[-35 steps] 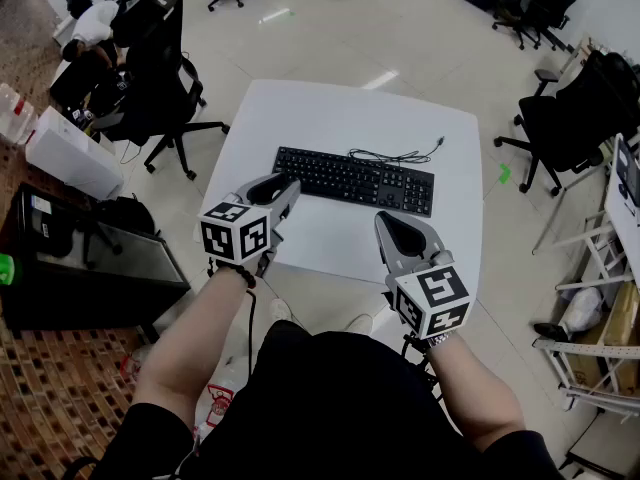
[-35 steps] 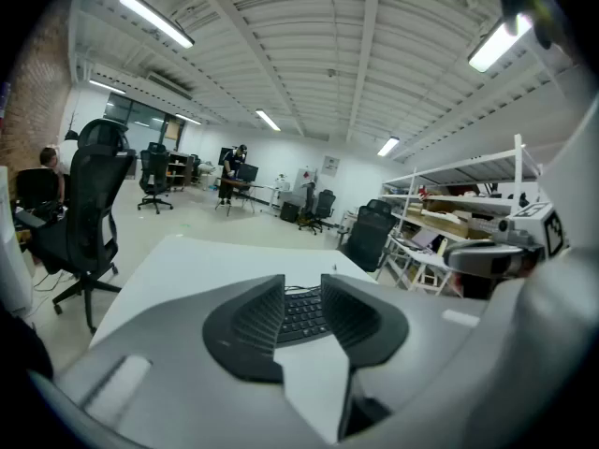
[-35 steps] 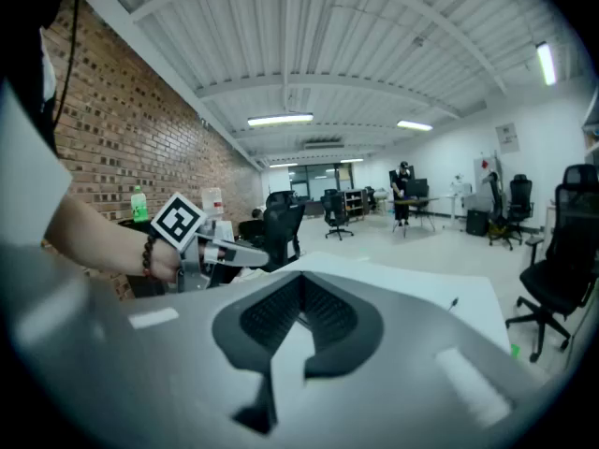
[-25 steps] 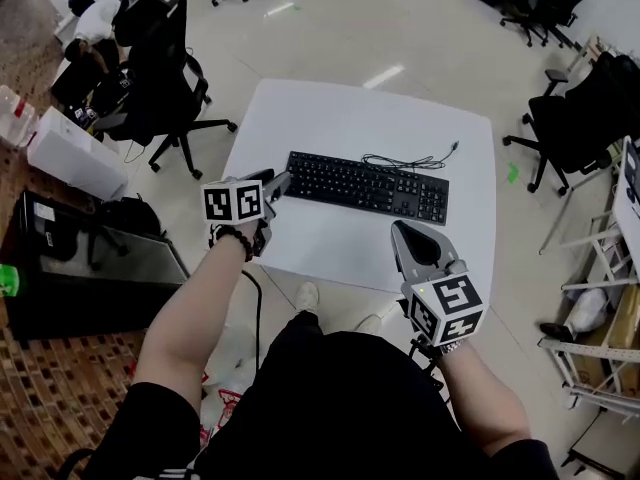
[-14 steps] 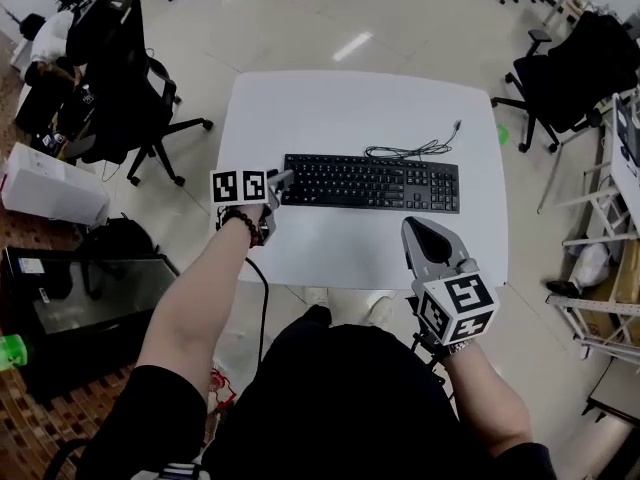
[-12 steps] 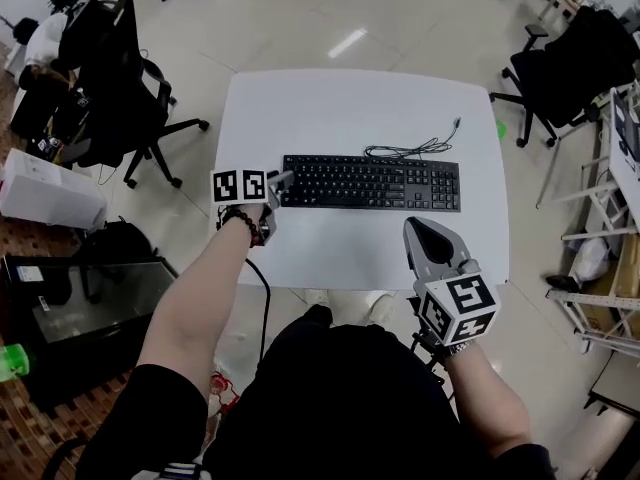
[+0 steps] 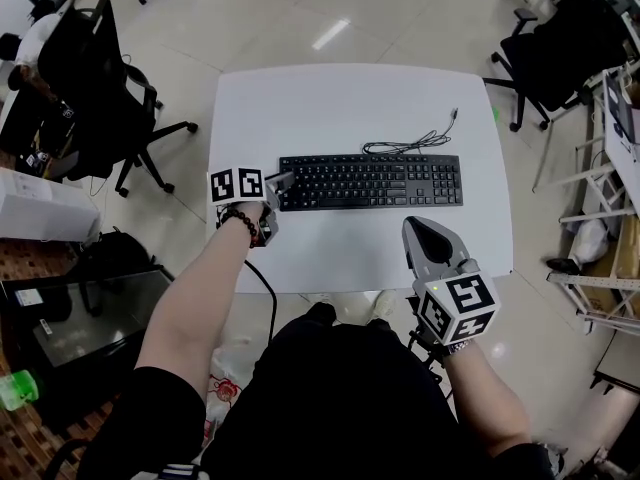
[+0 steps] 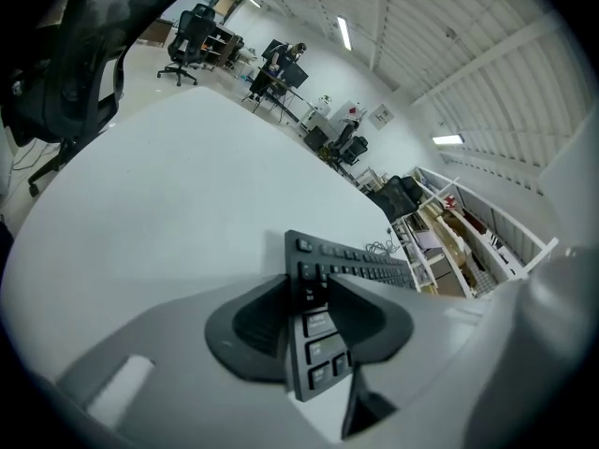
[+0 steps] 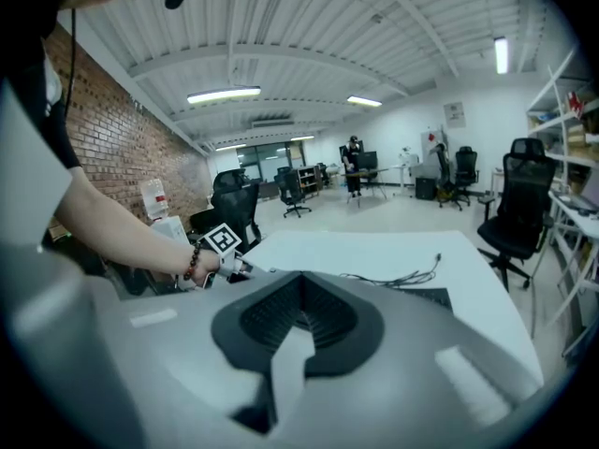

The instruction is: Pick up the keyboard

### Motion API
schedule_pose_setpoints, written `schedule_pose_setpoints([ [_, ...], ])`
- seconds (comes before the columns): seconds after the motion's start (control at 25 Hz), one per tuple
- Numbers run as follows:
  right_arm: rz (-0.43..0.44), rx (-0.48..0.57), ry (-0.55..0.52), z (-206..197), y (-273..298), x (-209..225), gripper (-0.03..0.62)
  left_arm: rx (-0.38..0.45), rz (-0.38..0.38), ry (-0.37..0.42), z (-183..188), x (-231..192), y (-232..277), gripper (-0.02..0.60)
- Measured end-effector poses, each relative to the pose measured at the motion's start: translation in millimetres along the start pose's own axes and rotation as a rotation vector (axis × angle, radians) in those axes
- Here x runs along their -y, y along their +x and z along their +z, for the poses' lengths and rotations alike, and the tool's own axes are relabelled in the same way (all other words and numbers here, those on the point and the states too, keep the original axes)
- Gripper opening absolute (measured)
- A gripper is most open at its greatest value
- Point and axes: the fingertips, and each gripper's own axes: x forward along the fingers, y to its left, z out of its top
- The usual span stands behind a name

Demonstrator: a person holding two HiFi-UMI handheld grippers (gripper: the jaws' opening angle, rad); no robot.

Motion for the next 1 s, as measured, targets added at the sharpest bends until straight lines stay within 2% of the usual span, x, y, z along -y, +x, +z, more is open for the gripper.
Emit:
schedule_pose_setpoints([
  [0.2, 0.007, 0.003, 0.017, -1.2, 3.3, -0.7, 0.002, -0.011, 0.000, -0.010, -2.2, 3.8, -4.4, 0.130],
  [0.36, 0.038, -0.035, 0.101, -16.3, 12.4, 0.6, 0.002, 0.012, -0.005, -0.008, 4.5, 14.1, -17.2, 0.126],
  [0.4, 0.052, -0.054, 0.138, -24.0, 15.7, 0.5, 0.002, 0.019, -0.007, -0.006, 6.6, 17.5, -21.4, 0.106],
  [0.6, 0.111, -0.113, 0.346, -54.5, 29.9, 1.3, 0.012, 0.021, -0.009, 0.016, 12.3, 34.2, -37.7, 0.098],
  [0.72, 0.155, -0.118, 0.540, -68.6, 39.5, 6.3, 0.113, 0.021, -0.004, 0.019, 13.0, 40.6, -44.1, 0.097],
  [0.8, 0.169, -0.111, 0.686, -78.9, 45.3, 12.8, 0.156, 0.024, -0.003, 0.022, 14.4, 45.0, -48.5, 0.095],
  [1.0, 0.151, -0.088, 0.889, -101.5, 59.1, 33.8, 0.199, 0.030, -0.007, 0.035, 20.4, 60.1, -56.2, 0.092],
])
